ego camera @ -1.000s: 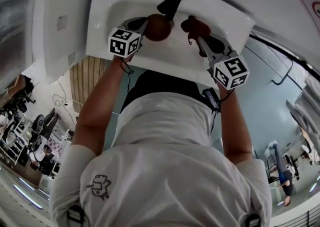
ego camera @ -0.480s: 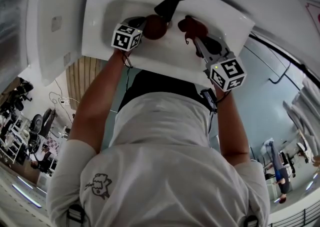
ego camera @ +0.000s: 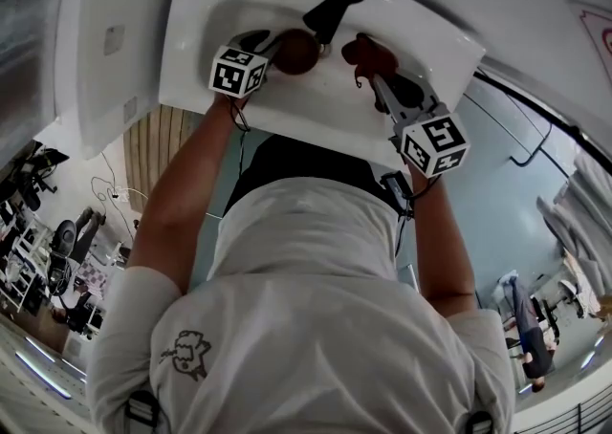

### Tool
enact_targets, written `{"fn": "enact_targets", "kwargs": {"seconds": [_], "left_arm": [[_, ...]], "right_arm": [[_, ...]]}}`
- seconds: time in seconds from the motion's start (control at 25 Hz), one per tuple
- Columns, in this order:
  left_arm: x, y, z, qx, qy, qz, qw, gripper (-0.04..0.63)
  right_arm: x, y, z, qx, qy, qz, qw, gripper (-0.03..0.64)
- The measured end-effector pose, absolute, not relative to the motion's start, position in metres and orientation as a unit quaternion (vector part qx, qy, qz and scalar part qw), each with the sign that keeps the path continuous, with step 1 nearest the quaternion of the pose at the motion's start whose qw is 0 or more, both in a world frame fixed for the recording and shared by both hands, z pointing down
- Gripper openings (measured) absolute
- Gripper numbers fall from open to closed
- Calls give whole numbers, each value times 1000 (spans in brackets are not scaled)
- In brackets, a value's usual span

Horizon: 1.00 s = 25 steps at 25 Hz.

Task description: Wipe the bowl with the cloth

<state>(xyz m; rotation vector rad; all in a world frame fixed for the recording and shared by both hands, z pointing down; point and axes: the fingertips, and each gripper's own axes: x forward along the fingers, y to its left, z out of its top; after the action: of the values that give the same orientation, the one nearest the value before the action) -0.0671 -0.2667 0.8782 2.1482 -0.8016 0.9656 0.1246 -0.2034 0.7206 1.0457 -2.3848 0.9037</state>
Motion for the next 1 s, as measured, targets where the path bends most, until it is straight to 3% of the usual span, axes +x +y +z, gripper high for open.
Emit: {"fn": "enact_targets", "kwargs": {"seconds": [0.12,0.44,0.76,1.0], "left_arm": [[-70,-269,851,825,-319,349,310,140],[-61,-252,740,853,-365,280,246,15],[-78,-201,603,884,-386,196,177,14],[-105,-171,551,892,-393,160,154,14]], "right_arm": [[121,-202,710,374,-851,317,188,48],[117,-179,665,377,-867,278,170,48],[86,-162,581,380,-893,211,118,48],[68,-135,537,408,-893,165,97,48]]}}
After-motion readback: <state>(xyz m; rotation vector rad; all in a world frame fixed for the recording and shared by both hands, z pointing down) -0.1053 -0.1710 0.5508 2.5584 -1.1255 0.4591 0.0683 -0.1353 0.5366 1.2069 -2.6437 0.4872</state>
